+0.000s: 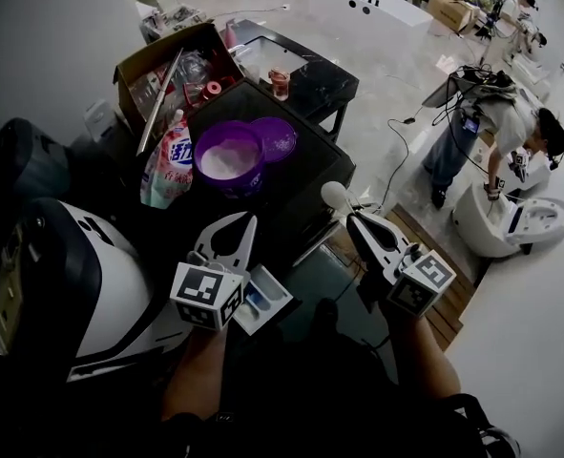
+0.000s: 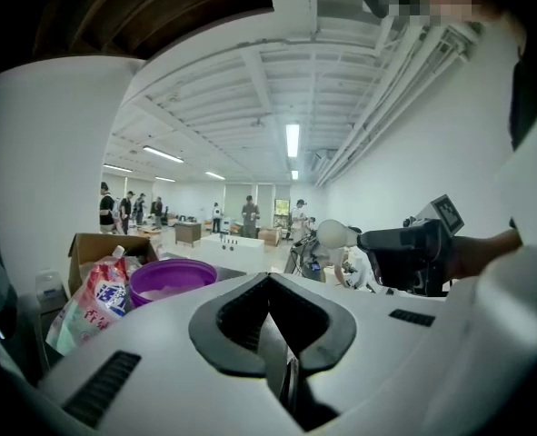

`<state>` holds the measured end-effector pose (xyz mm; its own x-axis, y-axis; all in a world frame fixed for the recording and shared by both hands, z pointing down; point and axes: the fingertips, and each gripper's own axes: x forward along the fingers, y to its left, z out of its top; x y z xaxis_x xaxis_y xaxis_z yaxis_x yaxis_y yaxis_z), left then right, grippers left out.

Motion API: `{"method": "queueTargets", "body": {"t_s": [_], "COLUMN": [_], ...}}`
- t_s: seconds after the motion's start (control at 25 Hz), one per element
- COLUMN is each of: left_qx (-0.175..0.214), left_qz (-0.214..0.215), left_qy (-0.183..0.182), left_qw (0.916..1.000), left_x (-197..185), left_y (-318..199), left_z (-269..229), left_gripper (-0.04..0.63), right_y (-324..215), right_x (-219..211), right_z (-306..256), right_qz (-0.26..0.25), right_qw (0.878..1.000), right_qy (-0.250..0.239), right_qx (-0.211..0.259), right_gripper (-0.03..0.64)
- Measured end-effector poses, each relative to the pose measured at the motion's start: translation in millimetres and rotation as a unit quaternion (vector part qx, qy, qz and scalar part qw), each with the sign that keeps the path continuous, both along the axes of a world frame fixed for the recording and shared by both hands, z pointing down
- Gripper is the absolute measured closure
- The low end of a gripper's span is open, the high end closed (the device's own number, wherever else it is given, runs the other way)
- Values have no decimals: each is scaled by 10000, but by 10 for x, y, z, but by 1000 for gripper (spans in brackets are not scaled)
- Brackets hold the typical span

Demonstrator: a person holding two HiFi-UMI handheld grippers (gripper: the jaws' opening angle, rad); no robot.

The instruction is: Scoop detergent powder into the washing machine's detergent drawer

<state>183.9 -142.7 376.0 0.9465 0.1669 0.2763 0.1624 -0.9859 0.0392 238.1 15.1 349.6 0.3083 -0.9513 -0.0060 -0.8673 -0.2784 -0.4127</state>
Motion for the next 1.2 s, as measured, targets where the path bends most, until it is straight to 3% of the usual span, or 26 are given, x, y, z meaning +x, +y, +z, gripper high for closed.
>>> {"method": "queueTargets", "body": {"t_s": [0.2,0.48,0.72,1.2], "left_qx": [12,136,135,-33], "left_qz": [-448,-1195,-1578,-1891], "left_qy": [-57,-121,-116,102], "left_qw": [9990,9927,9873,9819], "left_x": [256,210,25,-252], "left_y": [154,22,-351,-908], "left_z": [-13,-27,0,37], "left_gripper": [587,588,586,587], "right_y": [118,8,-478,-1394], "right_x": [449,717,678,449], "right_z": [62,114,57,-155], "right_qz": [-354,-895,-1289,-1844], "right_qw": [9993,9957,9916,9822], "right_qy": [-100,-168,-90,296], "right_qx": [89,150,73,-186], "right_gripper": [595,595,595,595]}}
